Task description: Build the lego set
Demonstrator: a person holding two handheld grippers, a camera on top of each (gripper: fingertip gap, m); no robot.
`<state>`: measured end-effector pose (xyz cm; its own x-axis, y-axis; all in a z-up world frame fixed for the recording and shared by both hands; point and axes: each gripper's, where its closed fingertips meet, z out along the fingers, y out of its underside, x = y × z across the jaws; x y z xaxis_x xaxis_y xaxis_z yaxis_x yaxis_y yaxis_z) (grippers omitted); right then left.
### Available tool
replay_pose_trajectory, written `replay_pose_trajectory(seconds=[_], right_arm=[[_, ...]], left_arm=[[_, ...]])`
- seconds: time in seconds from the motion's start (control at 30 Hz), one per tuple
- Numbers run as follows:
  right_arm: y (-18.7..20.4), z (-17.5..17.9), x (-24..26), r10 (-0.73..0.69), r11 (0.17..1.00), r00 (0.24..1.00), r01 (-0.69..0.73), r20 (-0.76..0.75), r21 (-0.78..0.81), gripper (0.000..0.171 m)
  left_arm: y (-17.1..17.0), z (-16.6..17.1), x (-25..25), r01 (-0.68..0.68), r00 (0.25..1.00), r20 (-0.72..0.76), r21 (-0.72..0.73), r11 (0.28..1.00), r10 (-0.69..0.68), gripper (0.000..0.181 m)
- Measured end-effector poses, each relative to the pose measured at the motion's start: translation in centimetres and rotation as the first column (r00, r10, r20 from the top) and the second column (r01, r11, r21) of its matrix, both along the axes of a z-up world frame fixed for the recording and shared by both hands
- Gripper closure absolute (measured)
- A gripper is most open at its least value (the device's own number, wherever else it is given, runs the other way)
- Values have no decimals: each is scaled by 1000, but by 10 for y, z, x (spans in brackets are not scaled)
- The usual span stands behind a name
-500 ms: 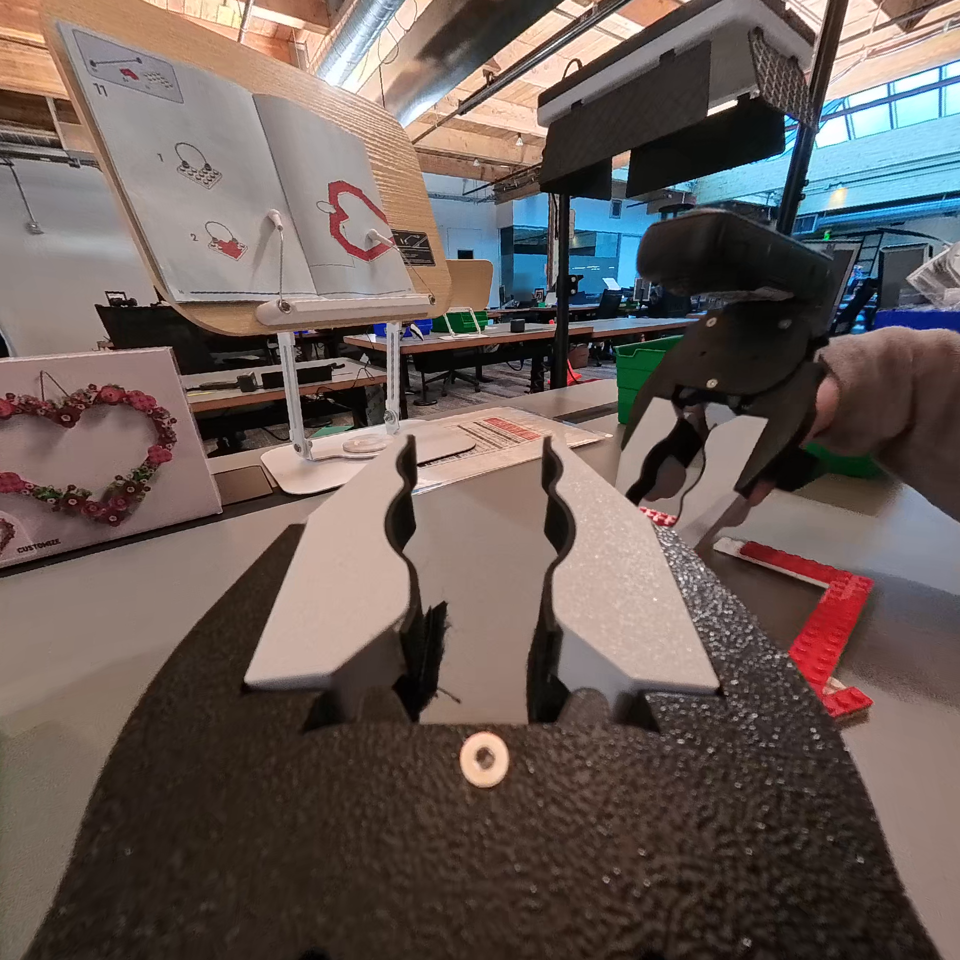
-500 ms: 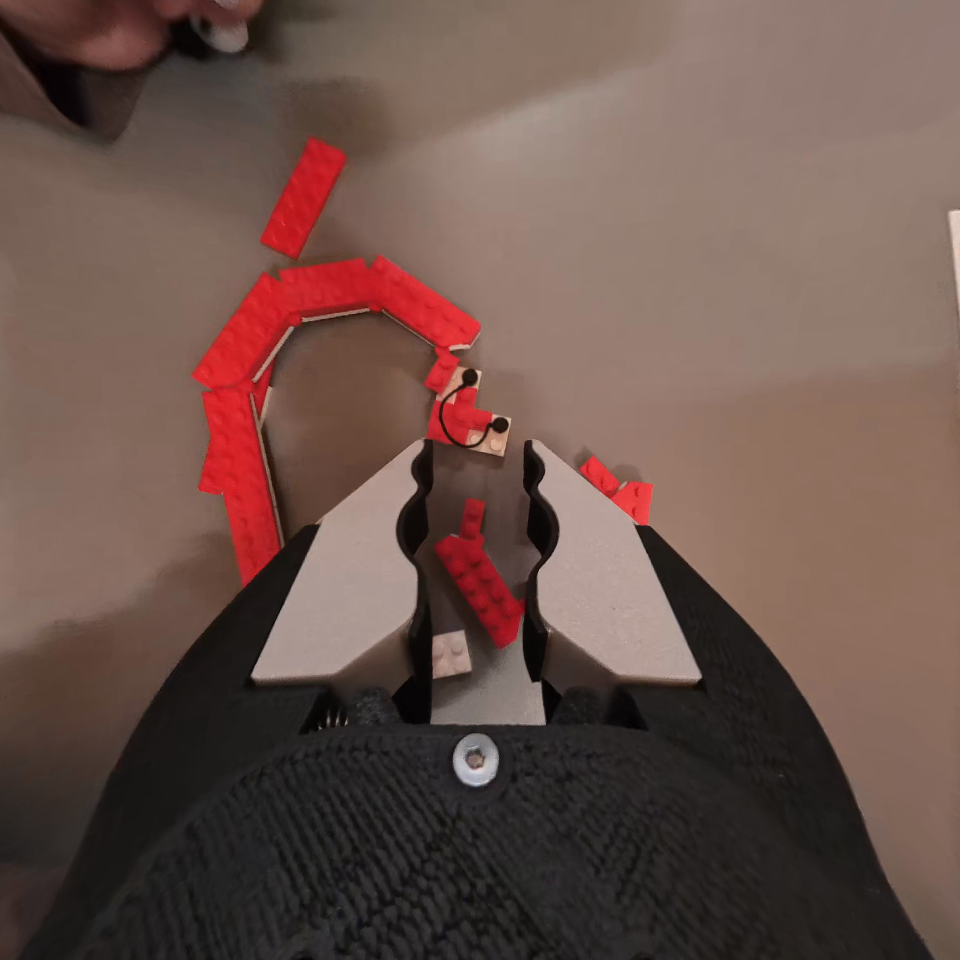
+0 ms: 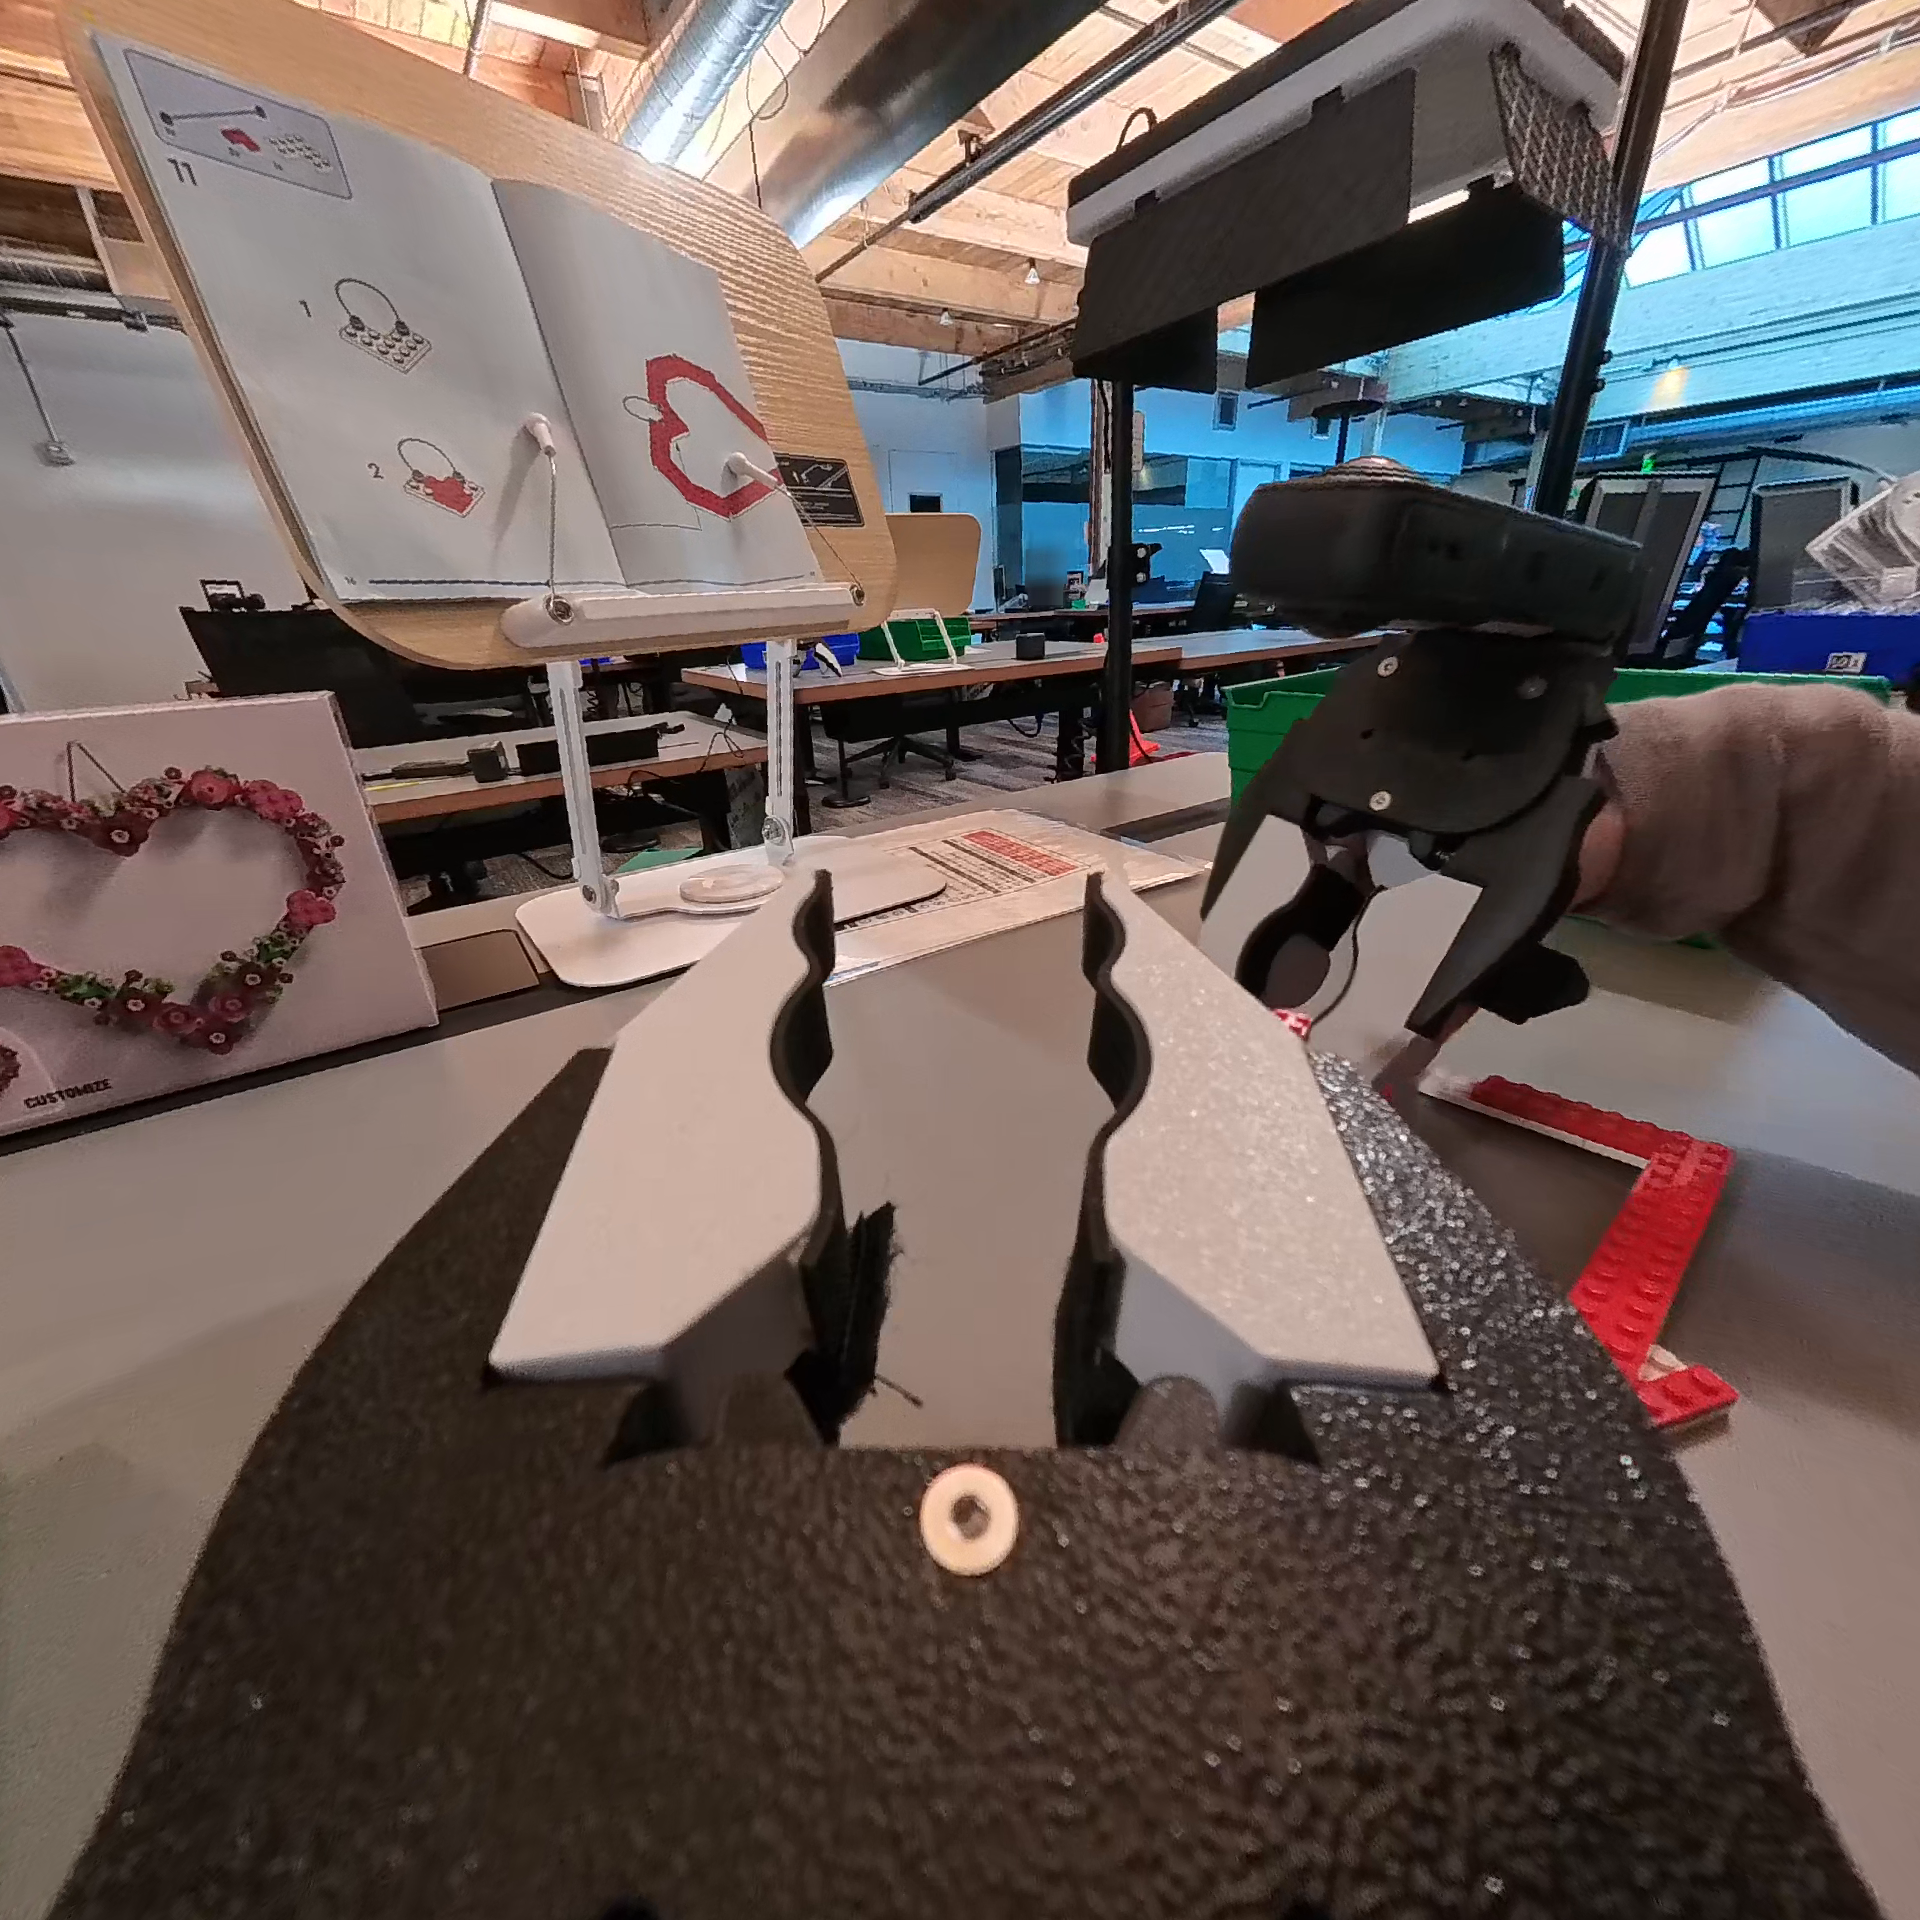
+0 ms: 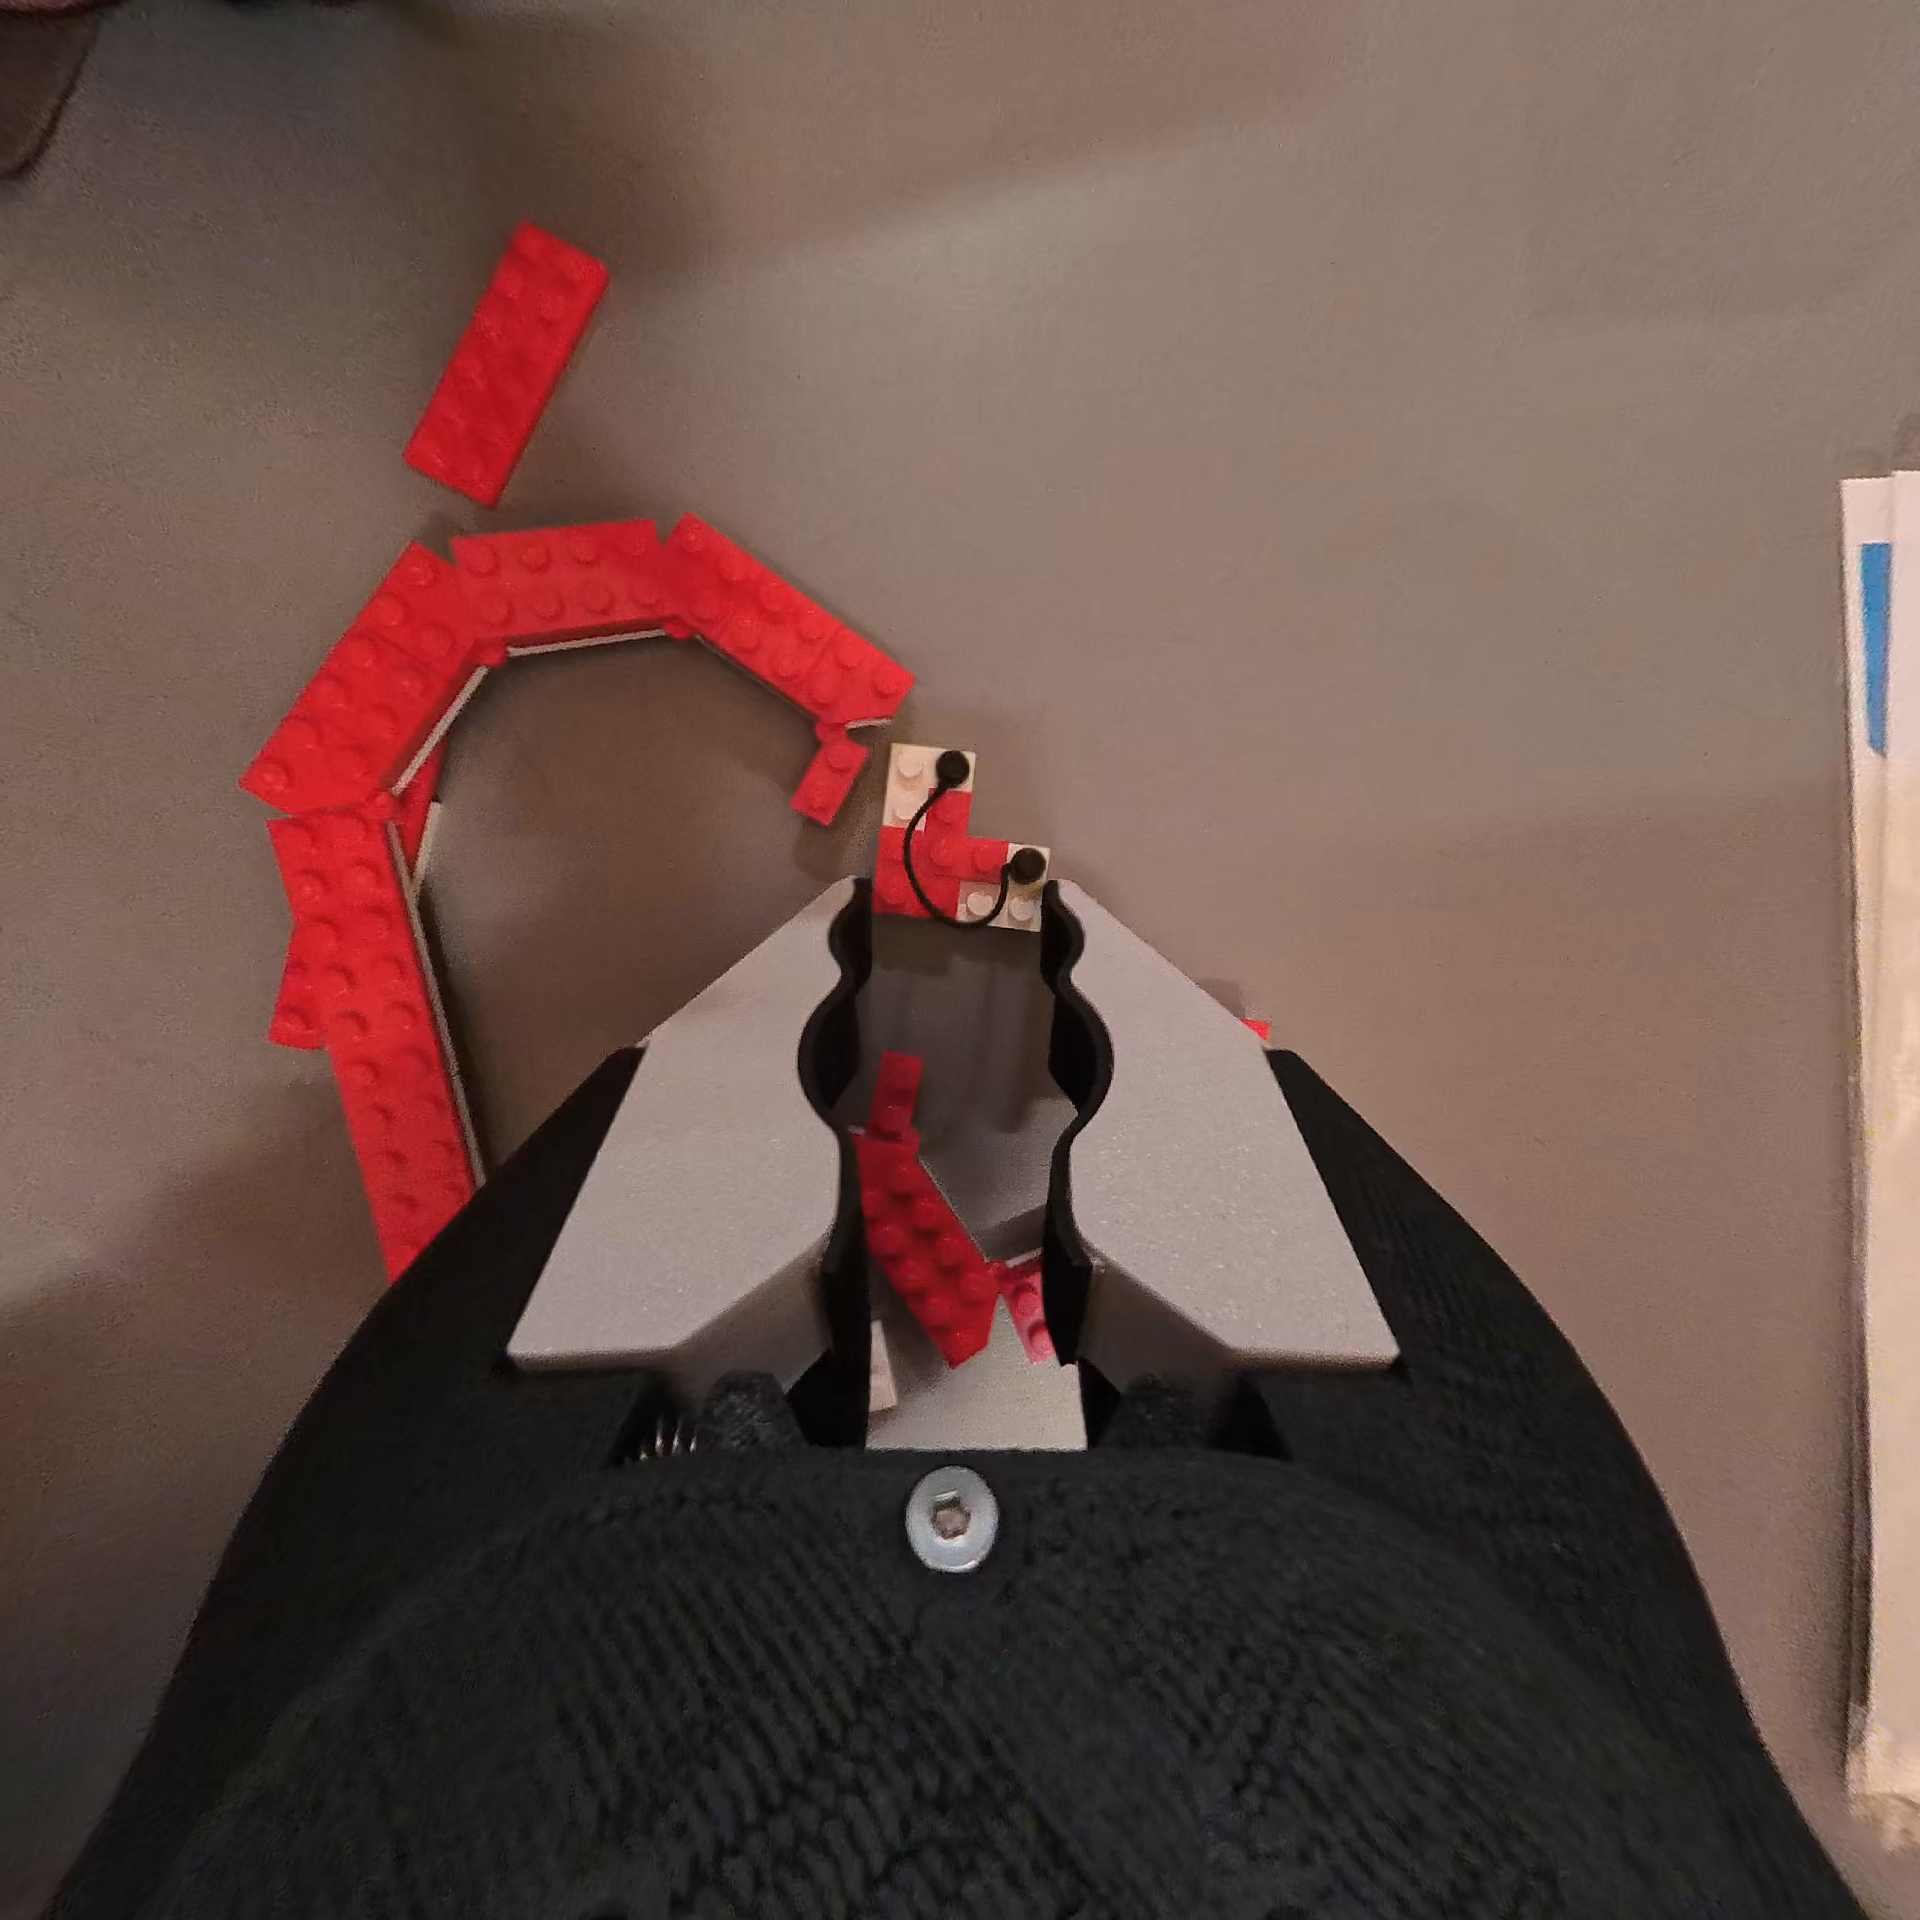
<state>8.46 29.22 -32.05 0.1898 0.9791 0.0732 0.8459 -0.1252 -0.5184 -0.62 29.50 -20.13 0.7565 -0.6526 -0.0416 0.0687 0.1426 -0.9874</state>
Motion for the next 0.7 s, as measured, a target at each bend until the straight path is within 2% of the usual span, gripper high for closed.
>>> replay_pose_trajectory(seconds=[0.03,0.27,0.4,0.7], right_arm=[[2,0,0,-7,1000,1000,7,-5,10,140],[17,1,1,-89,995,995,91,-37,35,140],[20,12,5,-98,993,993,102,-67,60,133],[38,61,74,-336,921,937,349,-98,171,122]], left_arm=[[0,0,0,1,1000,0,-1,1000,-1,135],[0,-1,0,2,1000,1,-5,1000,-2,135],[0,-1,0,2,1000,2,-5,1000,-2,135],[0,0,0,2,1000,7,-7,1000,-2,135]])
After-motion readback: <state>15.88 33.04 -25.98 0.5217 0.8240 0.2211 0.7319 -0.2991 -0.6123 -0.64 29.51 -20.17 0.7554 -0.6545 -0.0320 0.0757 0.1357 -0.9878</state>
